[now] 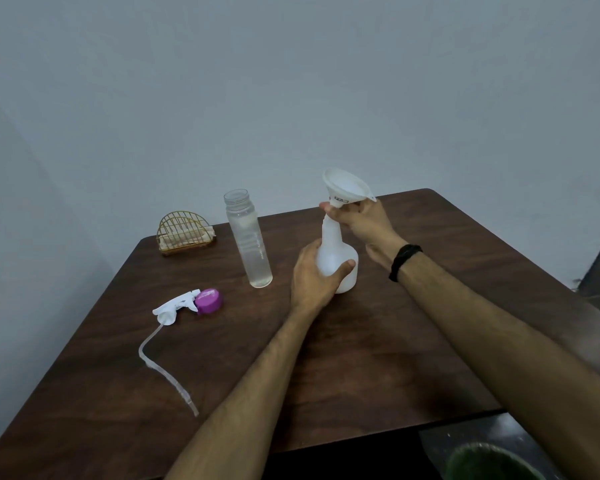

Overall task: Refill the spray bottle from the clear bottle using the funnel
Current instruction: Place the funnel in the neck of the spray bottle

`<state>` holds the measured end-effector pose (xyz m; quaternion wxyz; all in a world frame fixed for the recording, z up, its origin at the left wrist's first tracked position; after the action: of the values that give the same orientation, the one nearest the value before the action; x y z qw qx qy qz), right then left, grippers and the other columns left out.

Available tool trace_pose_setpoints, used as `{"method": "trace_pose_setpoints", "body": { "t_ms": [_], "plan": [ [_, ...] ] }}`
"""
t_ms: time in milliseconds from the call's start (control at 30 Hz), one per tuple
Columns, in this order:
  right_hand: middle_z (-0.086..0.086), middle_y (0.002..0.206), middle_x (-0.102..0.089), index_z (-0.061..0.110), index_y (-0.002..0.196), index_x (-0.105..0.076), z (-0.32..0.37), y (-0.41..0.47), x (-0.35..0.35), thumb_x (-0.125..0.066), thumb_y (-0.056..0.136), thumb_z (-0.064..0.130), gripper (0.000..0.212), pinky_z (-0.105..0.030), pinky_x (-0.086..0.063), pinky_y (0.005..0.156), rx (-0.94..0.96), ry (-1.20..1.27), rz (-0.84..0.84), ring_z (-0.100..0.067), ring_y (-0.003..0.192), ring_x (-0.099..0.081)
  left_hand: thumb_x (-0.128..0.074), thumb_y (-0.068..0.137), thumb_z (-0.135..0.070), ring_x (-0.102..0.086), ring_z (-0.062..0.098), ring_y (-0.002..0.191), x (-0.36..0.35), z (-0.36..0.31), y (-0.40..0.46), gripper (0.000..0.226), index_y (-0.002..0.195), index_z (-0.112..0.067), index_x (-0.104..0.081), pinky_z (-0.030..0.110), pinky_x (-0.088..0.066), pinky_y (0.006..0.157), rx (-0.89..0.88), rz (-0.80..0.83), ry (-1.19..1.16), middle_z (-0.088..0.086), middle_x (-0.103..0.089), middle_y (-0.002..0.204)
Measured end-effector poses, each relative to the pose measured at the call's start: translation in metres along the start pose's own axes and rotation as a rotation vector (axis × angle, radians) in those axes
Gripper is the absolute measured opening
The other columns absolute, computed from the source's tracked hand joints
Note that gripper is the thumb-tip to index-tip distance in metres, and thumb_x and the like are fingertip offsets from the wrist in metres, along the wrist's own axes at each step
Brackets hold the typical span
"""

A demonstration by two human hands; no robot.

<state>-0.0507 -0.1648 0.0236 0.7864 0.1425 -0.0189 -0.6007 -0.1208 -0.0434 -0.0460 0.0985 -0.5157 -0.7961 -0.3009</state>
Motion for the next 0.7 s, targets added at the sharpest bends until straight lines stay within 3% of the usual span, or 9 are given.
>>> {"method": "trace_pose_setpoints", "body": {
  "t_ms": [300, 500, 700],
  "plan": [
    [0.004, 0.108, -0.073, 0.02, 0.113, -0.069, -0.006, 0.008, 0.003, -0.084, 0.078, 0.025, 0.039, -0.031, -0.055, 0.09, -0.081, -0.314, 0.062, -0.012, 0.106, -0.067, -0.079, 0.078, -0.052, -0.051, 0.008, 0.114, 0.003, -0.001, -0.002, 0.074, 0.139, -0.018, -0.052, 0.027, -0.044, 0.093, -0.017, 0.007, -0.006, -0.008, -0.056, 0.127],
    [0.003, 0.11, -0.073, 0.019, 0.115, -0.07, -0.005, -0.001, -0.011, -0.084, 0.077, 0.024, 0.041, -0.031, -0.054, 0.094, -0.097, -0.322, 0.154, -0.011, 0.108, -0.066, -0.079, 0.078, -0.05, -0.053, 0.011, 0.114, 0.013, 0.002, -0.008, 0.069, 0.133, -0.017, -0.053, 0.029, -0.047, 0.092, -0.062, -0.033, 0.04, -0.009, -0.054, 0.12],
    [0.007, 0.106, -0.076, 0.023, 0.11, -0.073, -0.005, -0.012, -0.022, -0.086, 0.075, 0.023, 0.037, -0.033, -0.053, 0.098, -0.066, -0.309, 0.205, -0.007, 0.108, -0.067, -0.082, 0.075, -0.041, -0.052, 0.016, 0.117, 0.025, 0.006, -0.006, 0.073, 0.135, -0.015, -0.049, 0.026, -0.043, 0.093, -0.024, -0.051, 0.097, 0.004, -0.051, 0.13]
  ]
}}
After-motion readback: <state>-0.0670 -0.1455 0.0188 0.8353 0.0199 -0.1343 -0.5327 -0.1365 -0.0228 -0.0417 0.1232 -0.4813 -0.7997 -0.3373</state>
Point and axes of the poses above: each hand's wrist, its own y-axis towards the middle knuckle, its own x-axis out of the back of the hand, z = x × y, the point moved 6 cm from there along y, towards the middle knuckle
